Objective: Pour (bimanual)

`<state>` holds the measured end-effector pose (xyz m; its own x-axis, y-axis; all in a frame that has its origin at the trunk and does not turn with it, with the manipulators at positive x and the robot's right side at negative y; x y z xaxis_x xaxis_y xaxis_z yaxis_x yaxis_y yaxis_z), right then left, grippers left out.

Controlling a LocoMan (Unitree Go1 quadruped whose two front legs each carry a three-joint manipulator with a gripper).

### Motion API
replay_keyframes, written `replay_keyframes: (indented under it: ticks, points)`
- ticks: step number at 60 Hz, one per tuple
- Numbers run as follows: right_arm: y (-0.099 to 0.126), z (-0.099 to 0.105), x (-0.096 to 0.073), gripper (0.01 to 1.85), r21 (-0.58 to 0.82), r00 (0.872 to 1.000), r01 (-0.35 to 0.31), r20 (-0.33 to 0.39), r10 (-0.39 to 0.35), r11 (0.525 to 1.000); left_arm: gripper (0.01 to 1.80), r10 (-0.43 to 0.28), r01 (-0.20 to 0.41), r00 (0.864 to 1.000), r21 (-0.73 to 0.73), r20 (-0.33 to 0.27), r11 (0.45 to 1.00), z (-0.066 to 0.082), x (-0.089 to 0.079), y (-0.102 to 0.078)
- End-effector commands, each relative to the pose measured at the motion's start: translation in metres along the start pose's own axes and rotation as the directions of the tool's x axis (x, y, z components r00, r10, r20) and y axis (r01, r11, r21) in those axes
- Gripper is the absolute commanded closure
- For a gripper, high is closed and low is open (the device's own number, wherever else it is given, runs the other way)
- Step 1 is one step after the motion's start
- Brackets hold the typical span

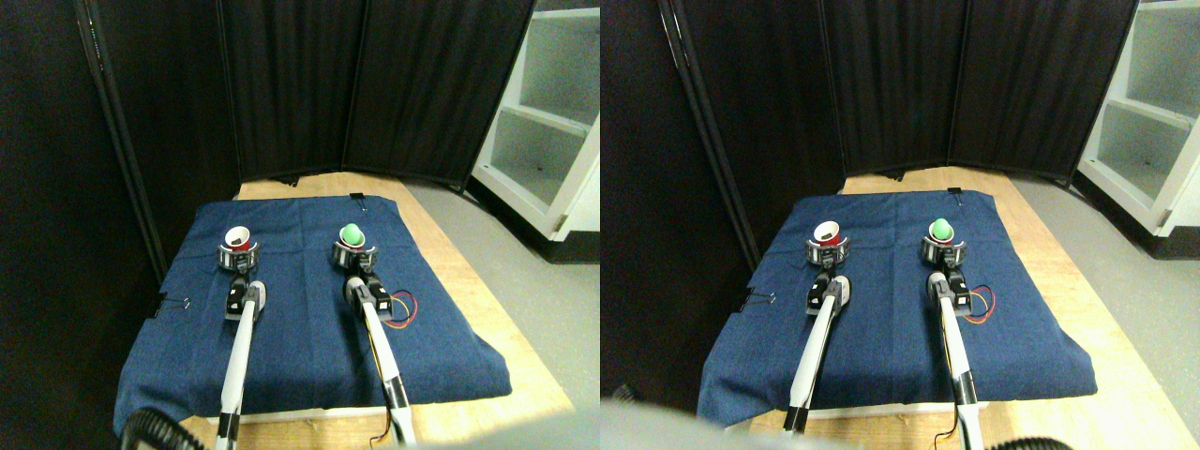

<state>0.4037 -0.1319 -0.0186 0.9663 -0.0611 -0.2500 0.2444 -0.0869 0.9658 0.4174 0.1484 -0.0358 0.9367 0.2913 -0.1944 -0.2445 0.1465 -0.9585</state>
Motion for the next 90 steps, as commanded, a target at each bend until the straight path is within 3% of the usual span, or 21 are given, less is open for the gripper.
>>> replay_keyframes:
  ticks: [1,4,8,10,12,13,16,47,57,67,90]
  points:
    - [0.002,-0.001,0.003,0.77,-0.016,1.0,-0.011,0.006,0.011,1.0,0.81,0.008,-0.008,1.0,0.022,0.011,1.0,-0.003,0.001,0.004]
    - [0.002,0.0,0.004,0.85,-0.005,1.0,-0.009,0.009,0.009,1.0,0.85,0.005,-0.005,1.0,0.008,0.02,1.0,-0.003,0.001,0.004]
    - [0.001,0.0,0.005,1.17,-0.011,0.999,-0.024,0.033,0.024,1.0,1.08,-0.009,0.007,0.996,0.02,0.084,1.0,-0.003,0.001,0.004]
    - [0.001,0.0,0.005,1.24,-0.02,0.999,-0.028,0.04,0.029,0.999,1.13,-0.011,0.009,0.996,0.022,0.093,1.0,-0.003,0.001,0.004]
    - [0.001,0.0,0.005,1.5,-0.06,0.996,-0.043,0.074,0.047,0.997,1.31,-0.018,0.016,0.993,0.024,0.118,1.0,-0.004,0.001,0.003]
    - [0.001,0.0,0.006,1.53,-0.064,0.995,-0.052,0.077,0.057,0.997,1.38,-0.02,0.018,0.992,0.023,0.124,1.0,-0.004,0.001,0.003]
    - [0.001,0.0,0.007,1.53,-0.057,0.994,-0.064,0.08,0.068,0.996,1.48,-0.025,0.022,0.991,0.023,0.128,0.999,-0.005,0.001,0.002]
    - [-0.001,0.002,0.011,1.53,-0.124,0.99,-0.107,0.077,0.117,0.987,1.48,-0.042,0.04,0.989,0.016,0.143,0.999,-0.004,-0.002,0.001]
    - [0.005,-0.003,0.005,1.53,-0.101,0.991,-0.085,0.099,0.095,0.991,1.48,-0.044,0.04,0.989,0.028,0.143,0.999,-0.001,-0.002,-0.002]
    - [0.017,-0.002,0.005,1.53,-0.12,0.991,-0.103,0.068,0.111,0.988,1.48,-0.059,0.054,0.992,0.046,0.108,0.997,-0.002,-0.007,-0.013]
    - [0.042,-0.004,0.005,1.53,-0.126,0.99,-0.135,0.029,0.14,0.983,1.48,-0.085,0.084,0.996,0.061,0.005,0.995,-0.013,-0.016,-0.057]
